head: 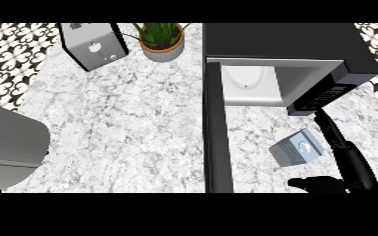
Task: Pick up the milk, place it into the microwave and close the microwave
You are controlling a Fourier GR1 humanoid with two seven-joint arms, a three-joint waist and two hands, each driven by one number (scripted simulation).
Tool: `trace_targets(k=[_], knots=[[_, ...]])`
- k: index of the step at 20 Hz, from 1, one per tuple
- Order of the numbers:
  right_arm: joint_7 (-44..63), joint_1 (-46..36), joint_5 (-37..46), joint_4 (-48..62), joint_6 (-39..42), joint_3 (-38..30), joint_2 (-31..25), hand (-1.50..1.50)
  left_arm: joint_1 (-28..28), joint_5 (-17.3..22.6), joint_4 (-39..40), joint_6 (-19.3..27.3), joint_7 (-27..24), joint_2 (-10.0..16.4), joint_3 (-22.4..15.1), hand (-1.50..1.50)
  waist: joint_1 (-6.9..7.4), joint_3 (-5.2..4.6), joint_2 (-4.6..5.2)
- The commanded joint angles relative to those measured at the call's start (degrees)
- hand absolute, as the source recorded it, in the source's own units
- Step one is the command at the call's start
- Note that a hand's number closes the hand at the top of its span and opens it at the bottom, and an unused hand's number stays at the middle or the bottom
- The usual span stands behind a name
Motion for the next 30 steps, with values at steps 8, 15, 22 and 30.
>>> trace_targets(k=[8, 15, 22, 30], knots=[[-19.75, -3.55, 7.02, 24.05, -3.33, -0.57, -1.9, -1.5, 5.46, 11.22, -6.73, -4.17, -2.28, 0.19, 3.71, -1.5, 0.14, 0.08, 0.12], [-26.15, -14.27, 5.48, 39.75, -2.81, -3.59, -2.11, -1.5, 6.56, 12.95, -4.81, -5.68, -2.39, 0.41, 4.64, -1.5, 0.14, 0.08, 0.28], [-32.63, -15.66, 3.1, 47.4, 1.02, -5.25, -2.03, 1.5, 10.22, 16.06, -7.07, -7.08, -3.09, 1.06, 6.01, -1.5, 0.06, 0.1, 0.18], [-37.27, -25.84, 5.83, 59.73, 0.49, -4.39, -1.21, 1.5, 8.73, 14.16, -4.7, -8.01, -3.55, 0.35, 3.96, -1.5, 0.58, 0.11, 0.38]])
